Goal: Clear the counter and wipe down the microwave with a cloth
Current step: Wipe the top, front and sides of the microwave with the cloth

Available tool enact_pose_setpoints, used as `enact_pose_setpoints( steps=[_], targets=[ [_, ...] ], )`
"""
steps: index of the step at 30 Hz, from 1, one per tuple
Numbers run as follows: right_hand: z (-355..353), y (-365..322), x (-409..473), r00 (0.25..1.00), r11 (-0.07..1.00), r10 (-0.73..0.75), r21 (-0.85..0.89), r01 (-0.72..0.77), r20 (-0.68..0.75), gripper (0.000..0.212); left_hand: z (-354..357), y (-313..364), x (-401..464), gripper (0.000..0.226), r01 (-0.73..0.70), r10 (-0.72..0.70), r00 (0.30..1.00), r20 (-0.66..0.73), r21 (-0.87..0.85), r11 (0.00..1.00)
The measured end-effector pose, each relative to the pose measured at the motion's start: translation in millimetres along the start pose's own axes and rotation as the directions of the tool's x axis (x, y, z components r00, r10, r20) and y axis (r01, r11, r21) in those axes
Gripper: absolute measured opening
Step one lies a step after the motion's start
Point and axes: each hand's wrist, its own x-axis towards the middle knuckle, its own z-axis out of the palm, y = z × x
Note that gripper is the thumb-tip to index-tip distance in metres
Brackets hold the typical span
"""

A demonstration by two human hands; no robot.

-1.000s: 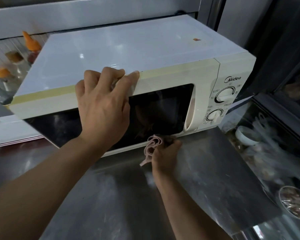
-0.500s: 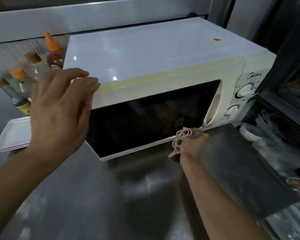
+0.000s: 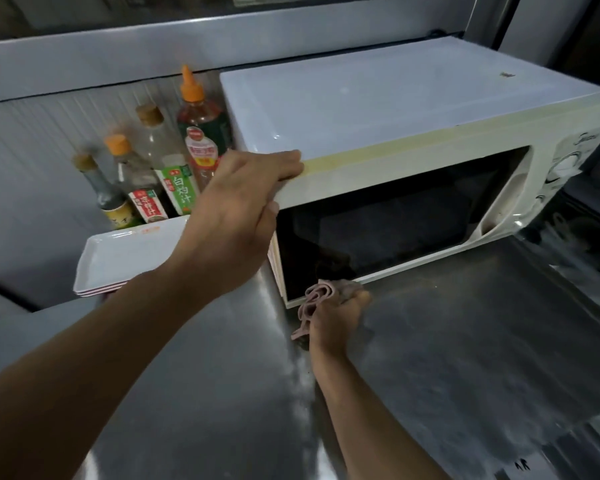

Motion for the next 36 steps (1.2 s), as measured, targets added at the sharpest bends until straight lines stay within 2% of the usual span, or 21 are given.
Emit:
enact_pose_setpoints(
  steps=[4, 6, 8, 10, 14, 17, 19, 21, 23, 27, 30, 36],
  targets=[
    [12, 2, -26, 0.999, 0.991, 0.002, -0.136, 0.003, 0.036, 0.030, -11, -8, 0, 0.059, -0.027, 0.030, 0.997, 0.074, -0.047, 0.999],
    [18, 0, -42, 0.992, 0.994, 0.054, -0.103, -0.042, 0.116, 0.032, -15, -10, 3, 0.062, -0.043, 0.048, 0.993, 0.112, -0.047, 0.998],
    [20, -5, -49, 0.991, 0.995, 0.057, -0.094, -0.046, 0.125, 0.035, -19, -11, 5, 0.065, -0.058, 0.063, 0.988, 0.144, -0.038, 0.998],
    [15, -13, -48, 0.990, 0.997, 0.057, -0.067, -0.049, 0.133, 0.025, -22, -12, 7, 0.067, -0.066, 0.071, 0.984, 0.166, -0.030, 0.997],
    [-6, -22, -49, 0.968, 0.994, 0.058, -0.108, -0.033, 0.242, 0.008, -30, -15, 9, 0.069, -0.078, 0.082, 0.973, 0.218, -0.027, 0.997],
    [-16, -35, -57, 0.967, 0.977, -0.075, -0.174, 0.120, 0.245, 0.014, -38, -18, 4, 0.066, -0.063, 0.068, 0.978, 0.200, -0.028, 0.998],
    [-16, -55, -65, 0.936, 0.937, -0.290, -0.141, 0.321, 0.199, 0.017, -43, -22, -2, 0.067, -0.037, 0.040, 0.981, 0.191, -0.021, 0.999],
    [-11, -78, -70, 0.847, 0.841, -0.513, -0.113, 0.528, 0.137, 0.020, -48, -26, -8, 0.068, -0.016, 0.019, 0.981, 0.194, -0.018, 1.000],
    [1, -99, -71, 0.760, 0.753, -0.644, -0.100, 0.650, 0.087, 0.023, -52, -28, -11, 0.067, -0.004, 0.007, 0.981, 0.194, -0.020, 1.000],
    [24, -113, -63, 0.713, 0.698, -0.701, -0.193, 0.689, 0.011, 0.031, -50, -26, -14, 0.066, 0.003, -0.002, 0.981, 0.193, -0.006, 1.000],
    [28, -86, -56, 0.681, 0.655, -0.732, -0.267, 0.706, 0.006, 0.032, -44, -23, -12, 0.067, 0.012, -0.013, 0.986, 0.166, 0.011, 1.000],
    [18, -10, -48, 0.766, 0.704, -0.629, -0.319, 0.634, 0.135, 0.027, -27, -10, -8, 0.064, 0.006, -0.007, 0.995, 0.099, 0.011, 1.000]
  ],
)
